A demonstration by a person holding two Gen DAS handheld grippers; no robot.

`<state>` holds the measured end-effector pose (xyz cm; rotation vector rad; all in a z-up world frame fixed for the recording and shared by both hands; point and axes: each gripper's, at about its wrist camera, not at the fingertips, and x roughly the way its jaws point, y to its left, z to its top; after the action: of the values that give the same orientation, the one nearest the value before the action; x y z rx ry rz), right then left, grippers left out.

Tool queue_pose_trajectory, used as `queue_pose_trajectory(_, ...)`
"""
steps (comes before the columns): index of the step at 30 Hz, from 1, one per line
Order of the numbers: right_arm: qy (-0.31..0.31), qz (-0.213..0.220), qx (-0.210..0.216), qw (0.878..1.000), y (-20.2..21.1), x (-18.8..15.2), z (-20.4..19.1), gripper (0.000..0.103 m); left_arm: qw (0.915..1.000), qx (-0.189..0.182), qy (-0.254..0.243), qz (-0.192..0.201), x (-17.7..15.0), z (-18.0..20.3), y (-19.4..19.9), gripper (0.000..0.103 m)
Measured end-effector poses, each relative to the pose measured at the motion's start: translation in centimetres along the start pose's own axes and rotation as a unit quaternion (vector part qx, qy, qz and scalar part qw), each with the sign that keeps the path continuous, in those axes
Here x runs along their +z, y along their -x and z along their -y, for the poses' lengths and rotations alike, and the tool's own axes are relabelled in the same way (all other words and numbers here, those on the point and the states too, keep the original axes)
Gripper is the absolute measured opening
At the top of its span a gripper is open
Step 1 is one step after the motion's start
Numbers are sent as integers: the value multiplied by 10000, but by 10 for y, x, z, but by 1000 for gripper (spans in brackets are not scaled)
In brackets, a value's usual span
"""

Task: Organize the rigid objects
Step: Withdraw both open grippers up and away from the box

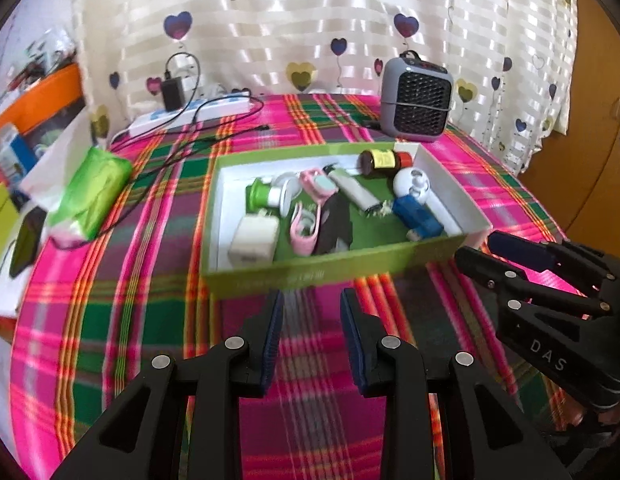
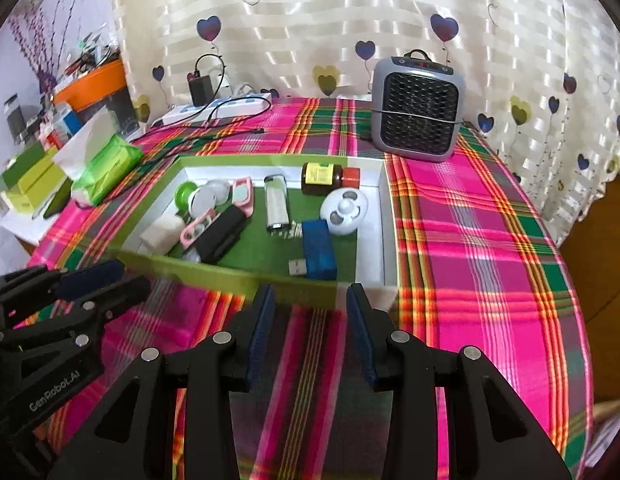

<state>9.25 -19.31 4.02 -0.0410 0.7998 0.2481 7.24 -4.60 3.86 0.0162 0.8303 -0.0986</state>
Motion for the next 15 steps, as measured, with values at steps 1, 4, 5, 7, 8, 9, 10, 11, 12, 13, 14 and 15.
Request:
queue_pose_trajectory(1, 40, -18, -28, 10000, 1, -3, -2, 39, 10000, -16, 34, -46, -6, -1, 0, 29)
queue_pose_trajectory(4, 102, -78, -104, 9999, 1, -12, -7, 39, 9997, 186, 23, -176, -18, -3, -4, 29)
queue_pose_trajectory(5, 91, -106, -115, 9998, 1, -15, -8, 39, 9996, 218, 17, -186, -21, -2, -3, 28)
queue_pose_trajectory(7, 56, -159, -114, 9998, 0, -20, -9, 39, 9995, 181, 70, -231, -26, -4, -4, 29)
queue_pose_trajectory(8, 30, -184, -127, 9997, 0, -23, -9, 39, 9995, 184, 100, -256, -27, -5, -4, 29)
queue_pose_trajectory(9, 18, -203, -153, 9997, -1, -25, -10, 39, 9993, 231, 111, -261, -29, -5, -4, 29)
queue_pose_trajectory(10, 13, -225, -194, 9996, -1, -27, -10, 39, 9992, 283, 87, -263, -31, -5, -4, 29)
queue_pose_trajectory(11, 13, -248, -243, 9994, -2, -29, -11, 39, 9992, 291, 83, -272, -32, -4, -4, 29)
queue_pose_trajectory(12, 16, -266, -271, 9993, -1, -31, -12, 39, 9992, 267, 102, -292, -33, -4, -5, 29)
queue_pose_trajectory(13, 18, -293, -287, 9992, -2, -33, -12, 39, 9991, 251, 121, -323, -35, -4, -6, 29)
queue_pose_trajectory(14, 22, -329, -310, 9990, -2, -36, -12, 39, 9989, 263, 145, -349, -37, -4, -6, 29)
queue_pose_trajectory(15, 25, -352, -341, 9988, -2, -38, -13, 39, 9988, 289, 160, -367, -38, -4, -7, 29)
